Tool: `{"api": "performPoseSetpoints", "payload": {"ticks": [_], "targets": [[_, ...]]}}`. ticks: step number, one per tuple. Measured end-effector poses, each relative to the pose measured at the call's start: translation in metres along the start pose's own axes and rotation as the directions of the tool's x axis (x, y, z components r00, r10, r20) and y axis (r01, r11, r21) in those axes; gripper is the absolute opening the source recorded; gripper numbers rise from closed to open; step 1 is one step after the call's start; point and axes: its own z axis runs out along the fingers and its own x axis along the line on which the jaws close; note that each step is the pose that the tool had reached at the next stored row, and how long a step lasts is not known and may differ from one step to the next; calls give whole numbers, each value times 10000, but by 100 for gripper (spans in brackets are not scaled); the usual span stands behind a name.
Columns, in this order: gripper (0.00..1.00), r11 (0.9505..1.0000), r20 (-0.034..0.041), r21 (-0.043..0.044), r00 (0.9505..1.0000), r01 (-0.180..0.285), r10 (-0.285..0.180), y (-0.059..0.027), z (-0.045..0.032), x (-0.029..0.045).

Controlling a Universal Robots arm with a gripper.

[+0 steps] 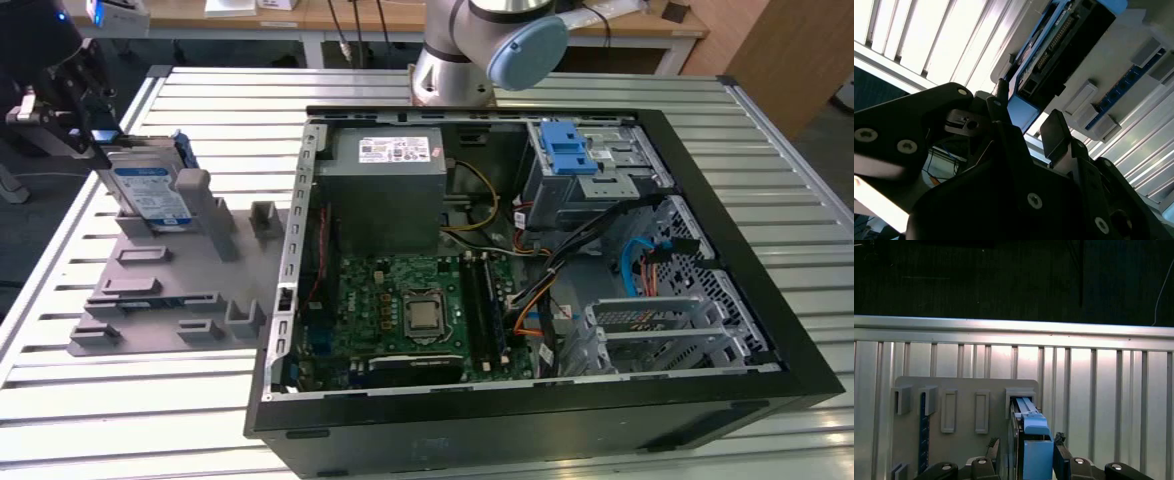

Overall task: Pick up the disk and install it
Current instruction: 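Pick up the disk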

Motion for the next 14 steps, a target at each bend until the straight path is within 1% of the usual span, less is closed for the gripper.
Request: {"api": "performPoseSetpoints", "payload": {"ticks": [14], "targets": [[53, 10000, 0, 0, 10000, 0, 0, 3, 46, -3]]}}
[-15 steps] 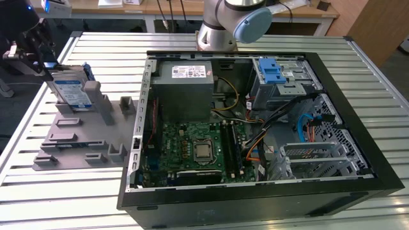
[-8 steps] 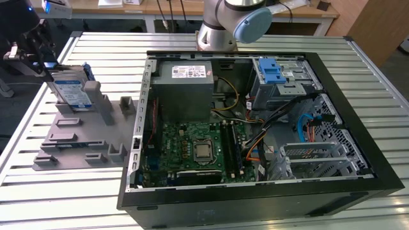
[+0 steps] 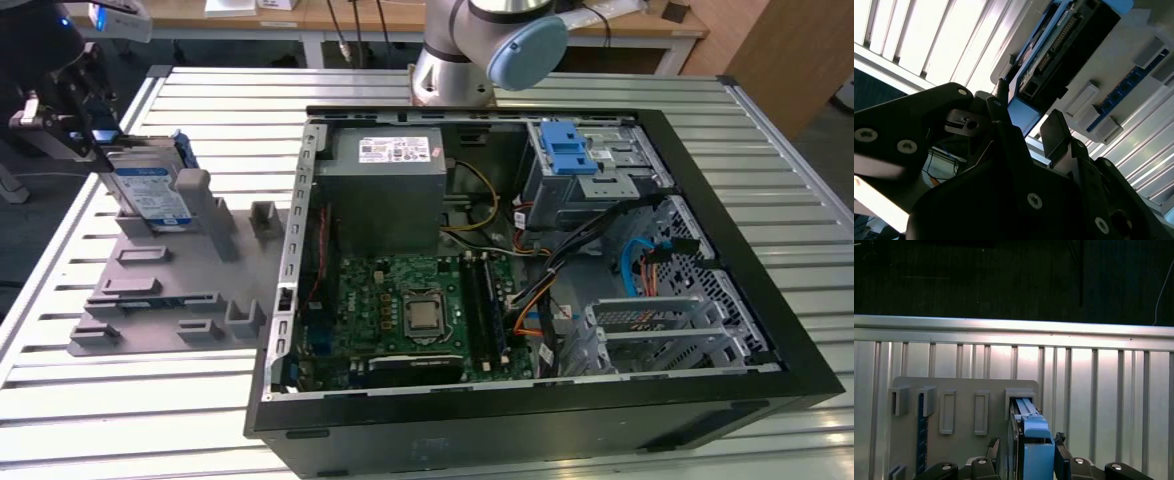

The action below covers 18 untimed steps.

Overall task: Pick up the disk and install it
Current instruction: 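Pick up the disk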

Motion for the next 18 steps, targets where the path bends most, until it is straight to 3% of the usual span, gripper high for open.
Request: {"api": "performPoseSetpoints", "payload": {"ticks": [9, 18], "targets": [[53, 10000, -6, 1, 10000, -8, 8, 0, 3, -4], [53, 9999, -4, -109, 10000, -47, 47, 8, 61, -2]]}}
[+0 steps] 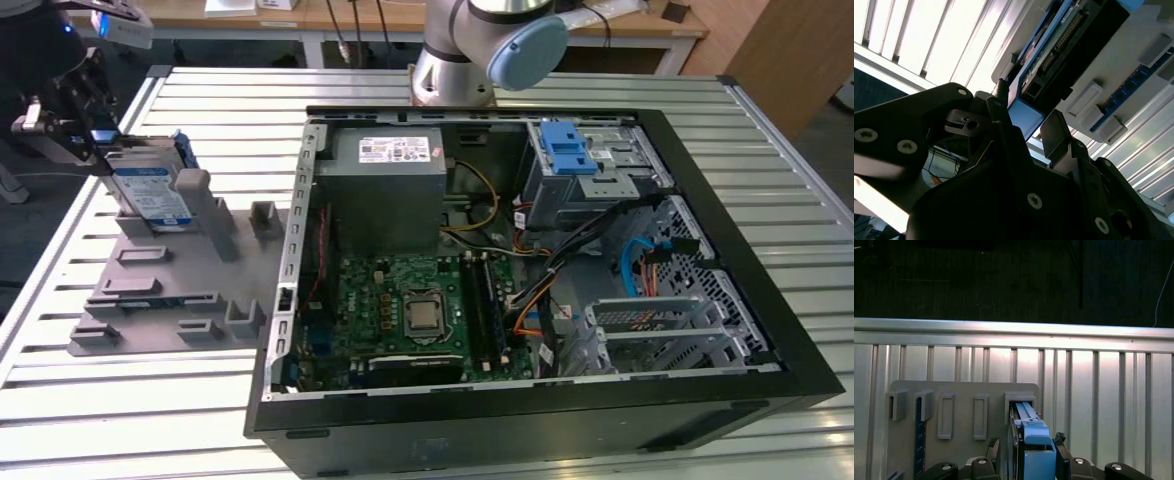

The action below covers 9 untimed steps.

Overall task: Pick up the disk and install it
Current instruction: 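Pick up the disk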

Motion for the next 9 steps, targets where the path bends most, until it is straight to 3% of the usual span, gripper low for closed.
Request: {"api": "performPoseSetpoints", "payload": {"ticks": [7, 8, 9], "targets": [[52, 10000, 1, -19, 10000, -1, 1, 0, 23, -1], [45, 10000, 1, -18, 10000, -1, 1, 1, 24, -3], [45, 10000, 2, -16, 10000, -2, 2, 0, 25, -7]]}}
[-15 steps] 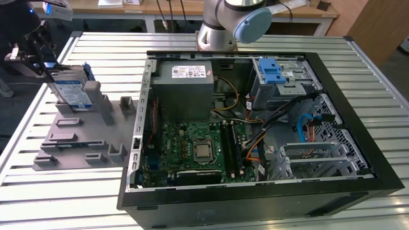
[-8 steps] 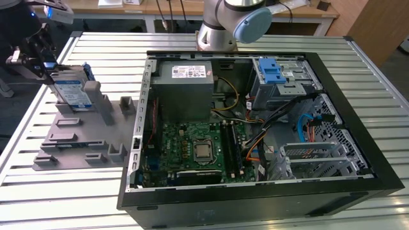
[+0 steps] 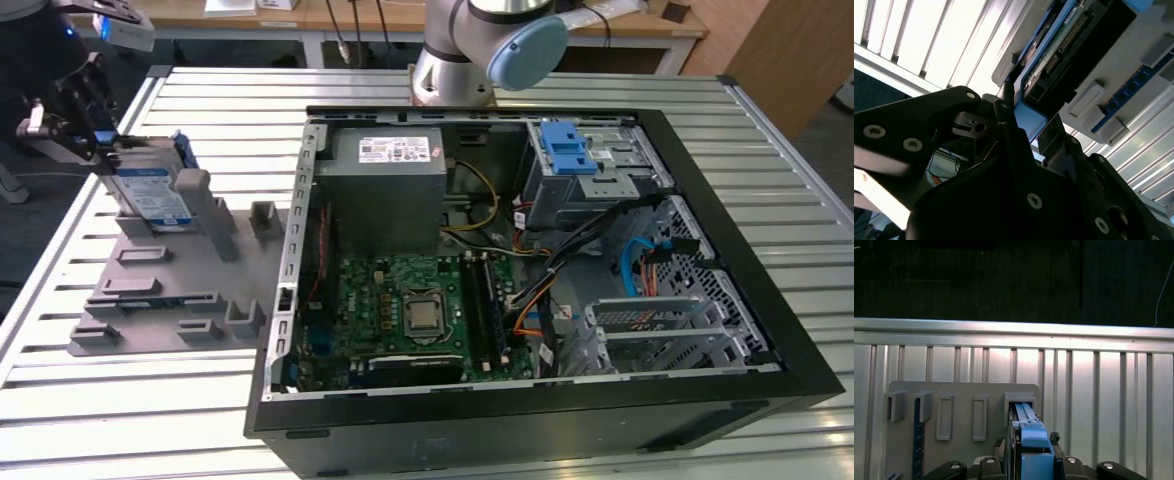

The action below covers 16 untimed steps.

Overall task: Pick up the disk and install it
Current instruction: 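Pick up the disk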

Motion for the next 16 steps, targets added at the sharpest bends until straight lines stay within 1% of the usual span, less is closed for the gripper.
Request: {"api": "performPoseSetpoints", "payload": {"ticks": [5, 10, 16], "targets": [[45, 10000, -10, -3, 10000, 1, -1, -1, 1, -62], [45, 10000, -16, -5, 10000, 1, -1, -1, 2, -59], [45, 10000, -39, -5, 10000, 1, -1, -1, 12, -38]]}}
